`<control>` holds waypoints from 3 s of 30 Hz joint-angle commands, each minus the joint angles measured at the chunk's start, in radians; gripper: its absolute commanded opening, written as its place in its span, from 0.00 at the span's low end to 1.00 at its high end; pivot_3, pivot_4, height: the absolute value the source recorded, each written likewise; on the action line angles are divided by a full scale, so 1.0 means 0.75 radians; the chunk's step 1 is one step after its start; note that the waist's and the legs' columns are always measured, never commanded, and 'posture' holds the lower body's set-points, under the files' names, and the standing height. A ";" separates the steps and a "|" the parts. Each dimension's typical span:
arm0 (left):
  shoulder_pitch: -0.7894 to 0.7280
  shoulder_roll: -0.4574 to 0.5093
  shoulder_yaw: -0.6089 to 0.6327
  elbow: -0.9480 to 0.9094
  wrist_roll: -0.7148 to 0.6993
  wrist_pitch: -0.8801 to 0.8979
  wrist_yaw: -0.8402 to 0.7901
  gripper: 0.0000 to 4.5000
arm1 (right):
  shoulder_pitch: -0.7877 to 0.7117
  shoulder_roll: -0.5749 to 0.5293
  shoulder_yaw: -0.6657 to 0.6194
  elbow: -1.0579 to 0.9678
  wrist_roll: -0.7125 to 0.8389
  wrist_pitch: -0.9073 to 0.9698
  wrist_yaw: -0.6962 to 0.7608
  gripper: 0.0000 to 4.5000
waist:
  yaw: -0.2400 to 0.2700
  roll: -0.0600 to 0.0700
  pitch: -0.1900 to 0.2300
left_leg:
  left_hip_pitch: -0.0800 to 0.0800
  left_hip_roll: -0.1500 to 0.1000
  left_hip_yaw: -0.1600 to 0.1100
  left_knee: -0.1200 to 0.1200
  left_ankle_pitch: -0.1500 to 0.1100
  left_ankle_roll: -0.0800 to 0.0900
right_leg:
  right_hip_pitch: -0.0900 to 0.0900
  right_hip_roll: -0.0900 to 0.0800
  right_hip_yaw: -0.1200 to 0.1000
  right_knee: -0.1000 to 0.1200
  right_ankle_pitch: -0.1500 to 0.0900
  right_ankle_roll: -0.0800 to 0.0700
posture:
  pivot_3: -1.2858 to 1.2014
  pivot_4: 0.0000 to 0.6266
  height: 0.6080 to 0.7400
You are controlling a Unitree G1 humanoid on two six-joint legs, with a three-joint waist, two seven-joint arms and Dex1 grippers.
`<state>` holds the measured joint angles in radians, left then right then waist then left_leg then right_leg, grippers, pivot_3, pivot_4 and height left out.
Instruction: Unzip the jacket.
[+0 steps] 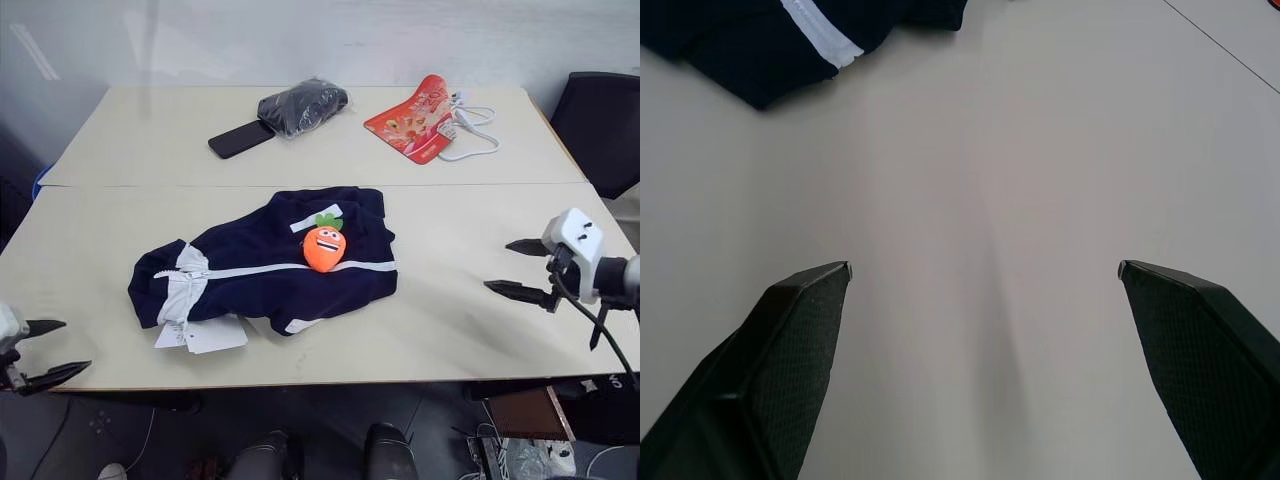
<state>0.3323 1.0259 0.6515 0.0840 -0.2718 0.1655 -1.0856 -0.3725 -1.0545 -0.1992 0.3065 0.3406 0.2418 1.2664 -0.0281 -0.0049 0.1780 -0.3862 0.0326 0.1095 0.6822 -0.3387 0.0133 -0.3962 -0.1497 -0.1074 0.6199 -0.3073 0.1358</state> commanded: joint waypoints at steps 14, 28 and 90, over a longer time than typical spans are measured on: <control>-0.025 -0.035 0.045 -0.121 -0.087 0.128 0.002 1.00 | -0.007 0.006 -0.031 -0.073 0.032 0.044 -0.009 1.00 | 0.000 0.000 0.000 | 0.000 0.000 0.005 0.000 0.000 0.000 | 0.000 0.000 0.000 0.000 0.000 0.000 | 0.52 0.24 1.00; -0.057 -0.042 0.064 -0.189 -0.209 0.285 -0.025 1.00 | -0.014 -0.004 -0.040 -0.088 0.065 0.125 0.017 1.00 | 0.001 0.000 0.000 | 0.000 0.000 0.005 0.000 0.000 0.000 | 0.000 0.000 0.000 0.001 0.000 0.000 | 0.52 0.24 1.00; -1.176 -0.372 -0.806 -0.555 -0.578 0.643 0.123 1.00 | 0.114 0.049 -0.315 -0.280 -0.053 0.647 -0.594 0.05 | 0.068 -0.003 -0.001 | -0.003 -0.004 0.006 0.004 0.000 0.000 | -0.003 0.001 -0.001 0.004 0.000 0.000 | 0.52 0.24 1.00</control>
<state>-0.5193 0.7555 0.0523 -0.3175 -0.6953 0.6565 -0.9903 -0.3079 -0.9962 -0.3932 0.0589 0.3423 0.7944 0.8424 0.0226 -0.0071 0.1776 -0.3869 0.0299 0.1157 0.6853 -0.3387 0.0132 -0.3979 -0.1489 -0.1074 0.6228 -0.3072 0.1362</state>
